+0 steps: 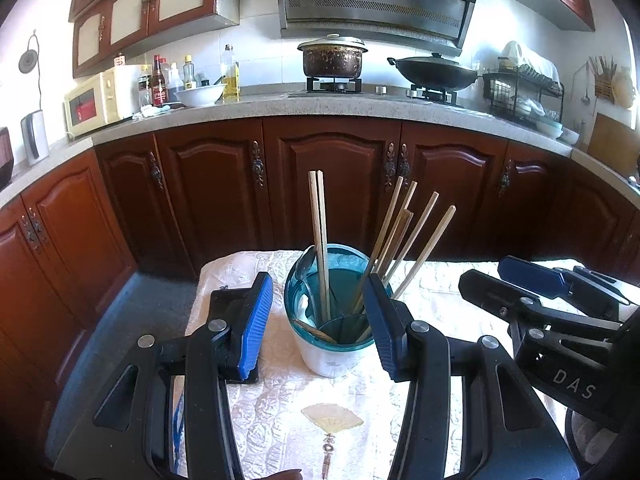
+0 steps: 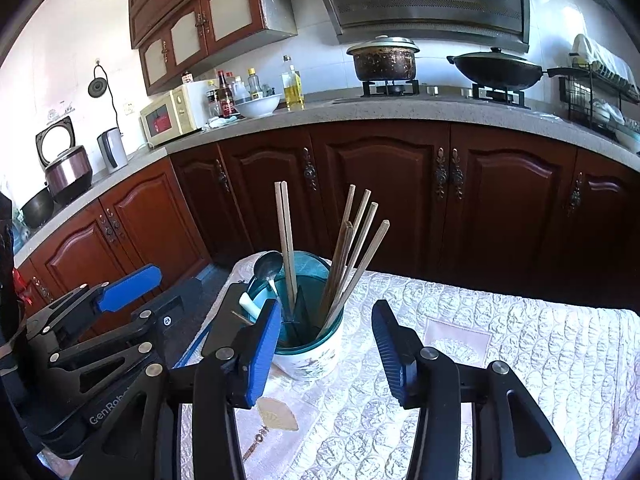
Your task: Organize utensils
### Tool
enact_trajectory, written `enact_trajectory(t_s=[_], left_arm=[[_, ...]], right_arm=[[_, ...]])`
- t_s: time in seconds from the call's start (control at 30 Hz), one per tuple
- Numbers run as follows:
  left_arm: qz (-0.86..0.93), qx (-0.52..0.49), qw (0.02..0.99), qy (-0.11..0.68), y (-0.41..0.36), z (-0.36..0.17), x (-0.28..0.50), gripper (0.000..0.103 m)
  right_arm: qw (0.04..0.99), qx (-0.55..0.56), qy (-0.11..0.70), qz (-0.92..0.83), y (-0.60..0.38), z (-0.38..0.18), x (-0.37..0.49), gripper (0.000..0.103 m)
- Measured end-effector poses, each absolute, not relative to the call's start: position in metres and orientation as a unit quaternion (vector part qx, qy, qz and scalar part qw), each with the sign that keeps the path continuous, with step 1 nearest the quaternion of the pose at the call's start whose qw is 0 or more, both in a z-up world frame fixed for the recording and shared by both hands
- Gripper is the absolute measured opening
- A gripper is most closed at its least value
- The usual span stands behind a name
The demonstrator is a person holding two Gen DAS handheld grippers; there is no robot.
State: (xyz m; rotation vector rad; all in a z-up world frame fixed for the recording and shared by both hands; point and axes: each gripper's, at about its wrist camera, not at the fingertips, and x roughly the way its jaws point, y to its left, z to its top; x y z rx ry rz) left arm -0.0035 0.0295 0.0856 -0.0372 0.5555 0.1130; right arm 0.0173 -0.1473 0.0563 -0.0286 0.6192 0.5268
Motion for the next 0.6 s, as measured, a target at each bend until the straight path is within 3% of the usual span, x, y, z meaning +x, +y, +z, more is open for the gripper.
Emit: enact_trajectory(t_s=[0.6], left_arm=[[0.060, -0.018, 0.961, 0.268, 0.0311, 0.0890, -0.0055, 0.046]], right_arm=[[0.918, -0.014, 0.302, 0.256, -0.1460, 0.0570, 0.0183, 0.046]])
